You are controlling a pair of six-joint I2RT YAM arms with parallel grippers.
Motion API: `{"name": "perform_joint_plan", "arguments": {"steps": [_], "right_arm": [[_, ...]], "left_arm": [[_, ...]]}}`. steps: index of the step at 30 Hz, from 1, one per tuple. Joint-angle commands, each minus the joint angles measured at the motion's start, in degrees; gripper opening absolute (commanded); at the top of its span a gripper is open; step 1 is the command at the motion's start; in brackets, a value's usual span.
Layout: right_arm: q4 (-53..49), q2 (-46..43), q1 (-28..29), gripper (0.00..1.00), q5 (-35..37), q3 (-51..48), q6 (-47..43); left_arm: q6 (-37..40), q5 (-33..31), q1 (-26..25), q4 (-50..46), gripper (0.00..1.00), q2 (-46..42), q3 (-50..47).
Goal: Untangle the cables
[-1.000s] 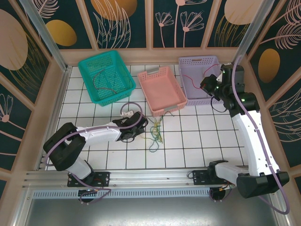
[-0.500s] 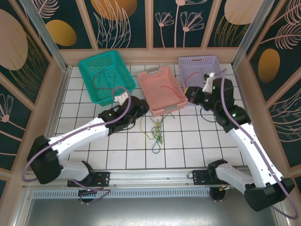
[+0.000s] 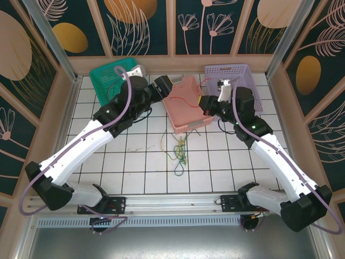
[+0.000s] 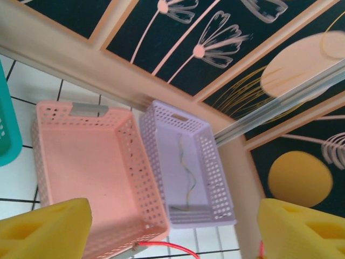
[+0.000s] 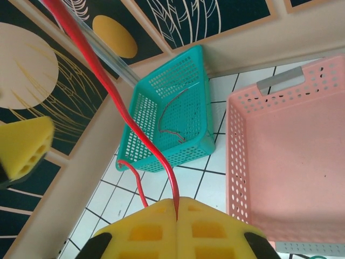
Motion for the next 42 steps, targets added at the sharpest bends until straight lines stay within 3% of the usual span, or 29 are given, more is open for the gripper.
{"name": "perform_joint_plan", "arguments": {"steps": [1, 7, 12, 16, 20, 25, 27, 33, 42], "right_arm": [[1.47, 1.19, 0.68, 0.00, -1.38, 3.90, -2.30], [0.83, 4.33, 2.85, 0.00, 4.60, 6.59, -2.09], [10.73, 5.92, 3.20, 0.00, 9.54, 3.34, 9.31], [15.02, 8.51, 3.38, 0.00, 14.67, 2.65, 20.32], [15.45, 12.01, 3.81, 0.00, 14.71, 4.58, 28.40], [15.26, 14.67, 4.41, 0.00, 13.56, 5.81, 39.43], [13.55, 15.46, 4.61, 0.00, 13.65, 6.73, 43.35], [14.53, 15.95, 4.61, 0.00, 13.74, 7.01, 52.72], [11.83, 17.63, 6.45, 0.00, 12.14, 9.85, 55.95]], "left_arm": [[3.77, 5.71, 0.55, -5.19, 0.81, 3.32, 2.20], [-9.13, 5.29, 3.76, -5.96, 0.76, 1.89, 1.91], [-29.57, 11.43, 3.96, 10.86, 0.74, -2.25, -6.91], [-40.35, 14.83, 3.83, 15.74, 0.71, -1.09, -10.14], [-43.37, 16.25, 3.88, 22.64, 0.67, 0.72, -11.66], [-42.25, 20.27, 3.85, 26.34, 0.47, 5.16, -10.72], [-42.60, 22.01, 3.80, 27.10, 0.44, 6.31, -11.16], [-40.21, 23.69, 3.57, 21.01, 0.48, 8.34, -9.08], [-41.02, 23.25, 3.42, 26.76, 0.45, 9.29, -10.03]]}}
